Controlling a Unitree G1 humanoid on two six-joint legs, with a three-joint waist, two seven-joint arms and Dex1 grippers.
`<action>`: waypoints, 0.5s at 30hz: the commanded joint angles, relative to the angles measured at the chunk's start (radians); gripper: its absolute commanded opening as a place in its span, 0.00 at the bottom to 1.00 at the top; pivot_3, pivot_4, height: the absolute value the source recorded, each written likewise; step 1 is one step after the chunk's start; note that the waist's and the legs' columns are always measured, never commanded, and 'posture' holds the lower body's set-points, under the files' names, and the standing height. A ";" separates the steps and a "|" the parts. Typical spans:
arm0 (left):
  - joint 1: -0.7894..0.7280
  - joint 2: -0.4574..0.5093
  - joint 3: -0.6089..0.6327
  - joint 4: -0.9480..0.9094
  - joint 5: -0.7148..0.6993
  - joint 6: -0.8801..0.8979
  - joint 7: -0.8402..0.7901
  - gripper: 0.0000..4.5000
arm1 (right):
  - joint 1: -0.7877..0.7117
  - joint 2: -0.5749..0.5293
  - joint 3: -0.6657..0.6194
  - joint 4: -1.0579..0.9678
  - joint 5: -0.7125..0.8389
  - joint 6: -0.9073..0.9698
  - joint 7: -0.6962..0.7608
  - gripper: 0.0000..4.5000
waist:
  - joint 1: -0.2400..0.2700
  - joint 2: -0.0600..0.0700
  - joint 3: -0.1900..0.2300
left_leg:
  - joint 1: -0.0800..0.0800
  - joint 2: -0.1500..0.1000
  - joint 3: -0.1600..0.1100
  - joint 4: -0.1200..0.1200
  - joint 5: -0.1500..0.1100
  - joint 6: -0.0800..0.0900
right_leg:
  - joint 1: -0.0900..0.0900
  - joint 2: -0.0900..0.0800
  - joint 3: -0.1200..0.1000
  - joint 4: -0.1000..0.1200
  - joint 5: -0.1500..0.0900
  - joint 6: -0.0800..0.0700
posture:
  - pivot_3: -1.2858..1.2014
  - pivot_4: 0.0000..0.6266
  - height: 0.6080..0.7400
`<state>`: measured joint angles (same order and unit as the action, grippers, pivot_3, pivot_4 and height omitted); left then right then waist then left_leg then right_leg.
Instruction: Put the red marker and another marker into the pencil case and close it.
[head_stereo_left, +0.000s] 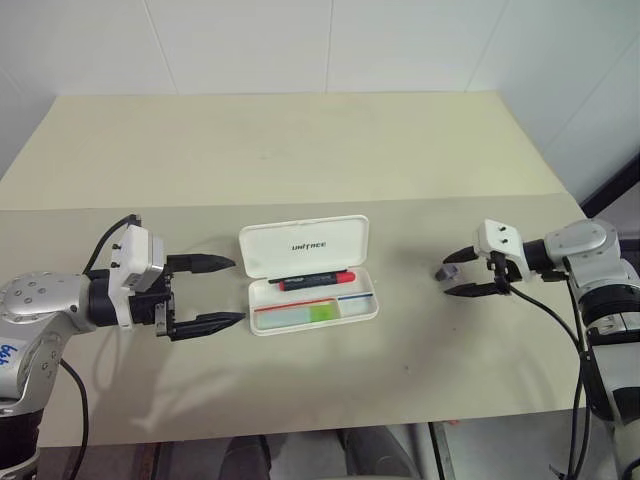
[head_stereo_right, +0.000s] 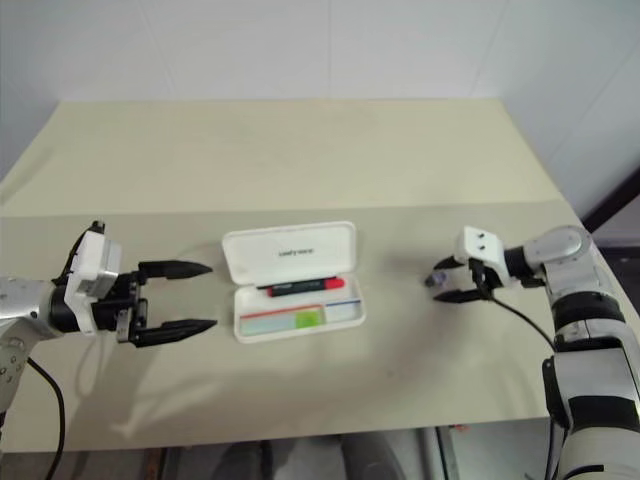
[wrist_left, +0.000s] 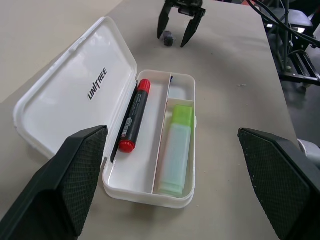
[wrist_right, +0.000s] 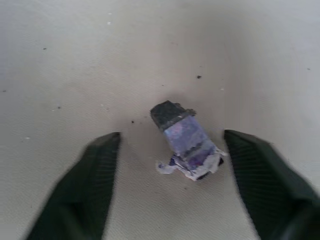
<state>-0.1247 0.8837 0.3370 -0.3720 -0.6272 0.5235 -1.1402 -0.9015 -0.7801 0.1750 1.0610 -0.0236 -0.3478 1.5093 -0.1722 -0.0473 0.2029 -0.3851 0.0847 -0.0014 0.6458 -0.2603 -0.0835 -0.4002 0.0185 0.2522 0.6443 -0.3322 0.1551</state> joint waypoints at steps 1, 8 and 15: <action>0.009 0.021 0.034 -0.031 -0.016 -0.013 0.005 1.00 | -0.020 -0.007 -0.011 0.014 -0.013 -0.017 0.006 0.41 | -0.001 0.000 0.000 | 0.001 0.000 0.000 0.001 0.000 0.000 | 0.001 0.000 0.000 -0.001 -0.001 -0.002 | 0.52 0.24 1.00; -0.022 0.008 -0.004 -0.019 -0.003 -0.031 0.020 1.00 | -0.015 -0.011 -0.035 -0.002 0.003 -0.014 -0.016 0.07 | -0.013 -0.002 0.001 | 0.009 -0.003 0.000 0.002 0.000 0.000 | 0.011 -0.003 0.002 -0.002 -0.005 -0.010 | 0.52 0.24 1.00; -0.073 -0.011 -0.044 0.023 -0.003 -0.085 -0.002 1.00 | 0.018 -0.023 -0.086 -0.087 0.055 0.020 -0.016 0.07 | -0.025 -0.001 0.002 | 0.009 -0.003 0.000 -0.001 0.000 0.001 | 0.010 -0.003 0.002 -0.002 -0.005 -0.007 | 0.52 0.24 1.00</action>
<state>-0.1868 0.8741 0.2898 -0.3453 -0.6255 0.4654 -1.1337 -0.8830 -0.7797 0.1246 1.0198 -0.0014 -0.3386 1.4898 -0.1976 -0.0485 0.2045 -0.3760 0.0818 -0.0011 0.6444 -0.2608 -0.0825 -0.3907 0.0159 0.2539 0.6426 -0.3361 0.1493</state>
